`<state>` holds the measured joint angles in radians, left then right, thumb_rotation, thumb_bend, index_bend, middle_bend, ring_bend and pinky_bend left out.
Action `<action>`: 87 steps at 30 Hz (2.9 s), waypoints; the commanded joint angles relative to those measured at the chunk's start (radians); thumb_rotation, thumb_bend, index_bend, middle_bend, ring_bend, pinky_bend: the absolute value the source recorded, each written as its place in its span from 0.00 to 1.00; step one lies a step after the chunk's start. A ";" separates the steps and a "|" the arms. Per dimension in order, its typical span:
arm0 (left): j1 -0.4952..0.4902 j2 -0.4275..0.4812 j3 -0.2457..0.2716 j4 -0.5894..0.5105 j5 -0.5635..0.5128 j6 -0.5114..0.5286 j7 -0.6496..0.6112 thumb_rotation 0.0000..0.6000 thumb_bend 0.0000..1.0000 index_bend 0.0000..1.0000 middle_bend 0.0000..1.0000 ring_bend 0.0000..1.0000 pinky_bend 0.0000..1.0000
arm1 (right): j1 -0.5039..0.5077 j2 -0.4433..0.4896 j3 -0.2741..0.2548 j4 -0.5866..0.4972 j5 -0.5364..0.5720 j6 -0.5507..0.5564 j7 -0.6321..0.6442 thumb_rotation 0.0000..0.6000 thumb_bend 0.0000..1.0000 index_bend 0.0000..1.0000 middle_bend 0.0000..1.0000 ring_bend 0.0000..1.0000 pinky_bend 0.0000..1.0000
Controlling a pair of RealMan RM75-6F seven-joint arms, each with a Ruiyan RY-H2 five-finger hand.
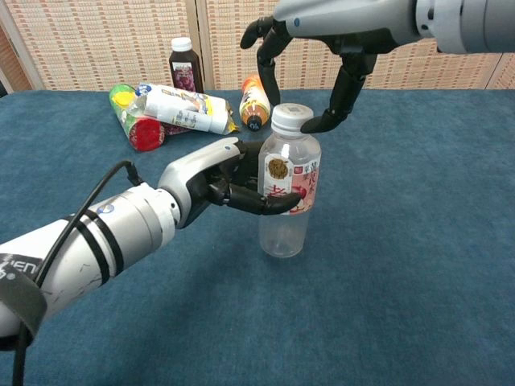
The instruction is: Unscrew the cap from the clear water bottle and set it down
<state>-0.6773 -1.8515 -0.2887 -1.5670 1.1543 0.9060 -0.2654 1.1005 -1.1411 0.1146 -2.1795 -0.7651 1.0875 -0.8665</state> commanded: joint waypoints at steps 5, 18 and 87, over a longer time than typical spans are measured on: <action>-0.013 0.041 0.014 -0.010 0.076 -0.058 -0.120 1.00 0.37 0.39 0.47 0.26 0.23 | -0.013 0.017 -0.013 0.012 -0.056 -0.006 0.020 1.00 0.59 0.70 0.03 0.00 0.00; -0.036 0.048 0.036 0.054 0.168 -0.048 -0.195 1.00 0.38 0.39 0.47 0.26 0.23 | -0.054 0.060 0.001 0.016 -0.104 -0.024 0.132 1.00 0.52 0.14 0.01 0.00 0.00; -0.075 0.008 0.032 0.126 0.073 -0.017 -0.059 1.00 0.38 0.39 0.47 0.26 0.23 | 0.013 0.083 -0.021 0.025 -0.026 -0.121 0.214 0.90 0.44 0.43 0.00 0.00 0.00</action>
<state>-0.7524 -1.8430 -0.2566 -1.4419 1.2274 0.8893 -0.3235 1.1231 -1.0552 0.0857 -2.1627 -0.7775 0.9593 -0.6692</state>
